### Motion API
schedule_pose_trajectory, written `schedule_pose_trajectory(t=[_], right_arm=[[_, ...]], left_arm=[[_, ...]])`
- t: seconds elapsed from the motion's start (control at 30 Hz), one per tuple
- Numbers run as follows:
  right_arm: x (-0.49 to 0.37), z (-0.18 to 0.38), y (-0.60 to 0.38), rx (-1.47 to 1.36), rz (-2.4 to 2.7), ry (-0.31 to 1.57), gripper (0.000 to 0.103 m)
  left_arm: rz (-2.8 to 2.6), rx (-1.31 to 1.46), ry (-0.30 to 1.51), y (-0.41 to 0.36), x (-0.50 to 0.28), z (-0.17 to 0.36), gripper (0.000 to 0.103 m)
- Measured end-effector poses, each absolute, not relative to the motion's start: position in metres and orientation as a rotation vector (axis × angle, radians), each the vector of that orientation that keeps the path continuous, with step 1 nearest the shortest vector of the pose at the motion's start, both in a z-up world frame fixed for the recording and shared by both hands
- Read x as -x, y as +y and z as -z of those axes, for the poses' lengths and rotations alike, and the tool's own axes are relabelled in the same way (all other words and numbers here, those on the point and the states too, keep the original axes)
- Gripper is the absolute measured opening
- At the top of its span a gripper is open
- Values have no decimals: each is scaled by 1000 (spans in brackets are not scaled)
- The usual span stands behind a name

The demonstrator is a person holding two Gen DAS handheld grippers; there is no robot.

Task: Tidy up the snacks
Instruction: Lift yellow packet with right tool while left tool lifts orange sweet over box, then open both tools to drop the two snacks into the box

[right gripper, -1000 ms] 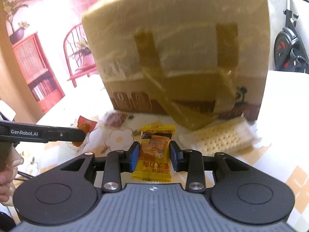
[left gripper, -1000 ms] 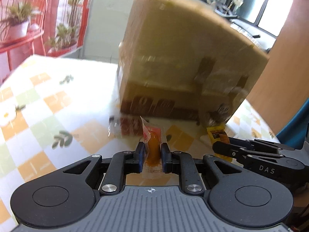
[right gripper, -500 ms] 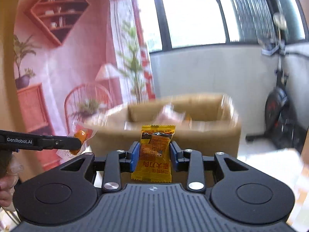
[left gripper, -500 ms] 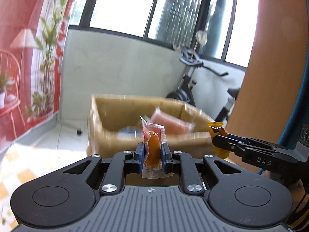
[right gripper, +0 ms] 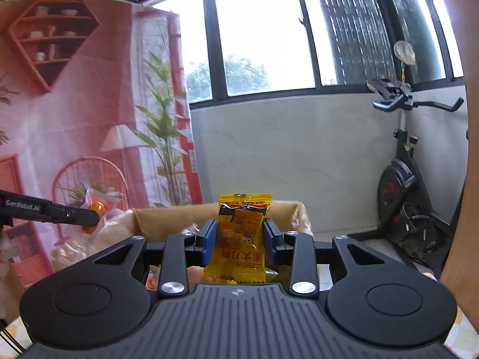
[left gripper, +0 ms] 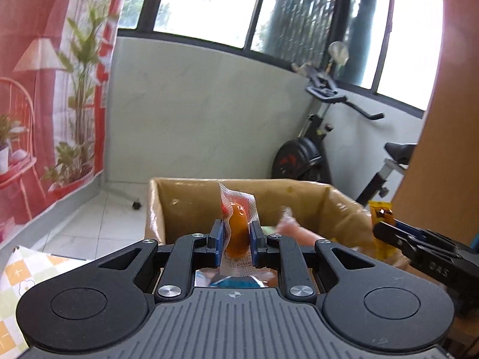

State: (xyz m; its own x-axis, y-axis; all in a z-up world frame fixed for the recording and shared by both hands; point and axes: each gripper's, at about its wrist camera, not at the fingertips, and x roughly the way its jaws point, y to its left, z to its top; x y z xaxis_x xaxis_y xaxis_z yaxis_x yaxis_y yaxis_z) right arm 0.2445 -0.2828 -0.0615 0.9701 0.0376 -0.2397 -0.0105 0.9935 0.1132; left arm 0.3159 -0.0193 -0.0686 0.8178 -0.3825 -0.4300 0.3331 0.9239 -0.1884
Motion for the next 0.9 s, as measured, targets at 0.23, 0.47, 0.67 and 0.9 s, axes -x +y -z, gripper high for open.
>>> schedule_pose_trajectory(t=[0.23,0.47,0.67,0.9], right_arm=[[-252,84,-285,-115,5,302,38],[-240,87,-278,-81,12,284,51],[-220,85,-272,-101,15,262,52],[-182,82,-266,-145,35,218,52]], left_arm=[[363,83,529,-14,-327,77,23],[342,96,512,2,-325,74,60],[355,95,483,13,-303,68,64],[329,116,471,36,-271,73,64]])
